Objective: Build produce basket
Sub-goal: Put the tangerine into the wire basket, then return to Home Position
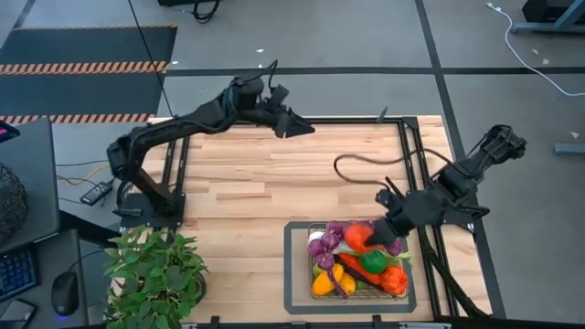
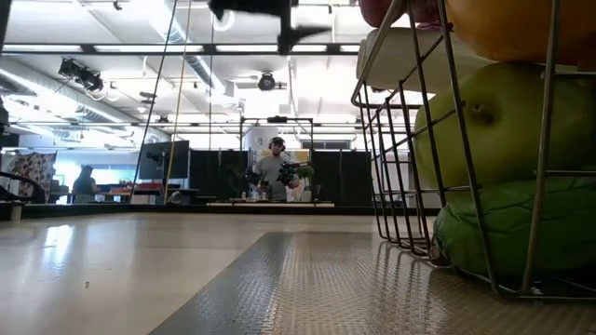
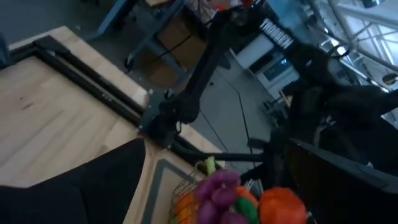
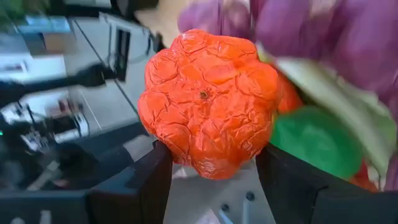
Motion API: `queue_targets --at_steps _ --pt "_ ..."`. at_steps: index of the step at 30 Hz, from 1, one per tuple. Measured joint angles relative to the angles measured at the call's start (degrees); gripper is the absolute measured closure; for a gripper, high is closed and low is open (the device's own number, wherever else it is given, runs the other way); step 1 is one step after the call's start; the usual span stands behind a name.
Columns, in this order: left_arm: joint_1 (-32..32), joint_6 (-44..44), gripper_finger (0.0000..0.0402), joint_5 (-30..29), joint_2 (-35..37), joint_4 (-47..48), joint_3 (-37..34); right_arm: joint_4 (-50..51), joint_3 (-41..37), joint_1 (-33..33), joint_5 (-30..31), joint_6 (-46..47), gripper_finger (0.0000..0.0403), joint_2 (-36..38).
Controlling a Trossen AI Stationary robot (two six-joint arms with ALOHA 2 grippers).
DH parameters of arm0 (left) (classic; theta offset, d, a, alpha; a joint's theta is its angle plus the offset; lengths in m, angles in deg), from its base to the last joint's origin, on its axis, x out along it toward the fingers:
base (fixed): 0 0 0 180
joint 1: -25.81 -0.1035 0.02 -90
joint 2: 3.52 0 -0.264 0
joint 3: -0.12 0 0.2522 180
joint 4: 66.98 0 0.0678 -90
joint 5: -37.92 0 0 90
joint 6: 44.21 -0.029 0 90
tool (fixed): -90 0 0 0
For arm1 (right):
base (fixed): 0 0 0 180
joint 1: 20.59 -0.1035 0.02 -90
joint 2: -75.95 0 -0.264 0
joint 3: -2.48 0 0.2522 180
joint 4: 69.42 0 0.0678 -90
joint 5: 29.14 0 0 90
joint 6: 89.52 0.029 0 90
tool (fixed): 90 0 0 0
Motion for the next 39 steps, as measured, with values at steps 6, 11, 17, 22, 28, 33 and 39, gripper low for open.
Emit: queue_targets --at_steps 6,11,17,22,28,33,39 --pt "6.79 2.44 0.0008 -9.15 2.31 0.33 0.02 0.72 0.00 -6.23 0.36 0.16 0.0180 -1.89" --pt "13.92 5.65 0.0008 -17.04 2.26 1.48 0.00 2.51 0.00 -8.13 0.51 -2.97 0.0180 -4.89" --pt "21.43 7.72 0.0008 -26.29 2.18 1.52 0.00 2.42 0.00 -7.74 0.48 -12.17 0.0173 -8.96" --pt "26.91 8.64 0.0008 -33.77 2.80 1.28 -0.02 1.78 0.00 -6.71 0.44 -19.18 0.0148 -11.04" --pt "29.51 9.36 0.0008 -36.52 3.03 1.41 -0.02 1.52 0.00 -5.94 0.37 -19.86 0.0099 -11.77" --pt "29.42 10.09 0.0008 -36.86 3.03 1.38 -0.02 0.70 0.00 -5.94 0.11 -18.24 0.0060 -11.36" --pt "29.29 10.01 0.0008 -36.04 3.03 1.59 -0.02 0.71 0.00 -6.11 -0.77 -15.51 0.0031 -9.80"
